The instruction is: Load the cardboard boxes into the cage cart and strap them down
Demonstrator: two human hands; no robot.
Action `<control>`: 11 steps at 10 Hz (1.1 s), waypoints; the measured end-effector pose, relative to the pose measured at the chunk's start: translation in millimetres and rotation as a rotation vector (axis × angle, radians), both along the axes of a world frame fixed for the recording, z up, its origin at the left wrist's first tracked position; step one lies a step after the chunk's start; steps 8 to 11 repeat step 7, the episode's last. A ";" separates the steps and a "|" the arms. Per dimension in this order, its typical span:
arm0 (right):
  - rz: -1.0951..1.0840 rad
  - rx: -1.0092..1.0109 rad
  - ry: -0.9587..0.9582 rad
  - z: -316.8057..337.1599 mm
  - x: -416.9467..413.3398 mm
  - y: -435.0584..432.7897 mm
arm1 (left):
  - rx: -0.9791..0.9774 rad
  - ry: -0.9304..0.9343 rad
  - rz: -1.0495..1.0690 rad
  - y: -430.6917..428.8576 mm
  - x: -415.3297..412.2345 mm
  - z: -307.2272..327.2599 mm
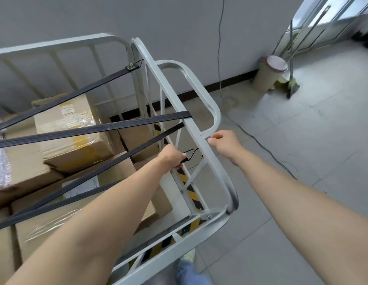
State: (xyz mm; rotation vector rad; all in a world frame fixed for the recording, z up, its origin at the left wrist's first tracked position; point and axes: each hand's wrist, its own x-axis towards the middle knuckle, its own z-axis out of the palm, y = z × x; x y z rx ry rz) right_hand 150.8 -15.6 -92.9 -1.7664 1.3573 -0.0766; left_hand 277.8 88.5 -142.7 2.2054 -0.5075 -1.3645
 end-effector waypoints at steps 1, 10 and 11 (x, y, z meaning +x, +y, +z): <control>0.009 -0.017 0.018 -10.6 4.2 -2.3 | 0.014 0.003 -0.015 -10.0 -5.8 0.6; 0.162 -0.134 -0.023 52.2 28.9 32.6 | 0.059 -0.319 -0.527 26.2 -11.8 47.3; 0.162 -0.134 -0.023 52.2 28.9 32.6 | 0.059 -0.319 -0.527 26.2 -11.8 47.3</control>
